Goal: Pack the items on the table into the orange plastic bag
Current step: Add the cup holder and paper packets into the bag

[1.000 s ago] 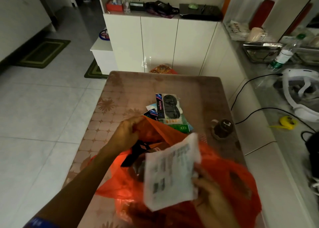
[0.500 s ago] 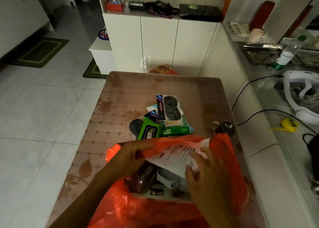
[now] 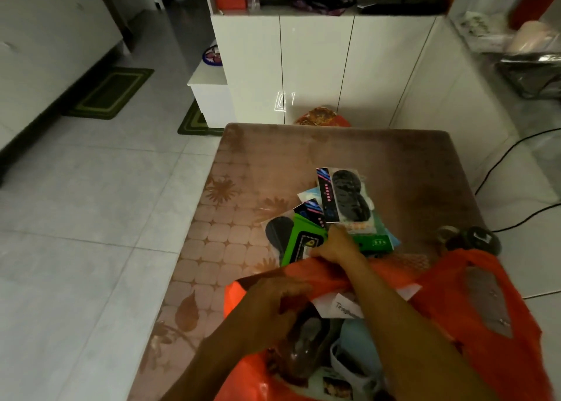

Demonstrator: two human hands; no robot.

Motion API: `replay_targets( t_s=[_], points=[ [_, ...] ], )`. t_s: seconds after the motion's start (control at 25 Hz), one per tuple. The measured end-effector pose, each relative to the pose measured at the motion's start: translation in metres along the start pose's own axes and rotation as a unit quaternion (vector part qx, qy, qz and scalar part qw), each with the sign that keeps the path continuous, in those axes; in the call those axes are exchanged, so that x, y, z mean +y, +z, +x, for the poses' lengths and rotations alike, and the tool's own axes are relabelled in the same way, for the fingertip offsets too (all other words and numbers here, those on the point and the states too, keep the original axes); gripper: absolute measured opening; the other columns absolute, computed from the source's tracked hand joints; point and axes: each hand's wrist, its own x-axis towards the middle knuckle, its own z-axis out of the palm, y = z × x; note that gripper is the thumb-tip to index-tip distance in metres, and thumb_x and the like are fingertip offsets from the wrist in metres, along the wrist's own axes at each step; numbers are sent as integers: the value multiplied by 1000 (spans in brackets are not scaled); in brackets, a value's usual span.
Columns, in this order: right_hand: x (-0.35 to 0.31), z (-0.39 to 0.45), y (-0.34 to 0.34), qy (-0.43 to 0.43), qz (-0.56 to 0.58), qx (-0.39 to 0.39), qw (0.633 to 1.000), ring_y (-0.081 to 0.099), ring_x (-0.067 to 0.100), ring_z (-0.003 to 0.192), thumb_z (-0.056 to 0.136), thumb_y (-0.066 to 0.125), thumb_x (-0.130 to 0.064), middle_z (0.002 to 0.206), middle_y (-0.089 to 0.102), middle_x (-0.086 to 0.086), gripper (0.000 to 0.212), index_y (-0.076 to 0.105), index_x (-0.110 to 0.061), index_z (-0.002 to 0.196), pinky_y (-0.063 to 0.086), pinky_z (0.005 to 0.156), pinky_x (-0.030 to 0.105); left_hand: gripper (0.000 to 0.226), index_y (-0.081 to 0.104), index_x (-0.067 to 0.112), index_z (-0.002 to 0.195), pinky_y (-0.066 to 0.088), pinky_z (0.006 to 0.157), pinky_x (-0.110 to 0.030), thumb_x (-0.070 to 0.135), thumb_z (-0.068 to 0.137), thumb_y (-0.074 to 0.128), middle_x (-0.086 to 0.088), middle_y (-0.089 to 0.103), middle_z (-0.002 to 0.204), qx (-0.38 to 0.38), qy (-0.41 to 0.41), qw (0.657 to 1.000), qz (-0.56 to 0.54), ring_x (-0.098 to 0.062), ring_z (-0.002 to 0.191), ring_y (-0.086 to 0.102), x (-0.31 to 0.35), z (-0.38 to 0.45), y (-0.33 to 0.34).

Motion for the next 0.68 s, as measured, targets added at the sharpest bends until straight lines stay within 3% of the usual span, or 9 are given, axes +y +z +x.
replay_targets(
  t_s=[0.16,0.32,0.4,0.48,0.6,0.68],
  points=[
    [4,2,-11,-22,65,9,998,61,27,86,87,67,-25,101,67,14,24,65,-6,102,47,72,32,44,69,20,114,46,87,-10,-3,79,58,33,60,111,-4,4,1000,-20,11,107,57,0,2,3],
    [-14,-37,-39,-135,124,88,979,55,23,74,92,60,-21,78,58,9,13,56,-11,86,41,58,31,54,62,27,123,41,93,-7,-6,80,59,44,55,117,37,16,999,-34,13,114,52,17,1,-1],
    [-18,-83,-80,-185,253,149,938,59,16,71,93,60,-19,79,62,4,9,58,-12,89,50,62,36,52,58,27,126,44,96,-13,-4,83,57,32,57,123,61,22,998,-22,11,115,52,21,4,-3],
    [-10,-144,-127,-226,350,195,888,64,4,69,94,59,-12,77,68,-8,5,61,-15,90,54,61,24,45,57,26,125,49,93,-23,2,87,59,14,62,122,77,16,997,-3,5,110,57,24,8,-6],
    [11,-239,-173,-288,404,253,830,62,-4,63,92,59,-10,68,68,-16,15,61,-22,83,49,56,14,46,58,17,127,50,91,-42,10,82,63,-8,61,127,119,-8,984,134,-23,109,60,27,15,-8],
    [29,-279,-175,-306,434,229,816,61,-3,64,86,60,-20,69,68,-17,13,65,-27,76,48,55,13,37,64,15,116,50,85,-37,19,80,61,-9,63,119,178,-9,965,193,-23,102,58,37,-3,1]
  ],
)
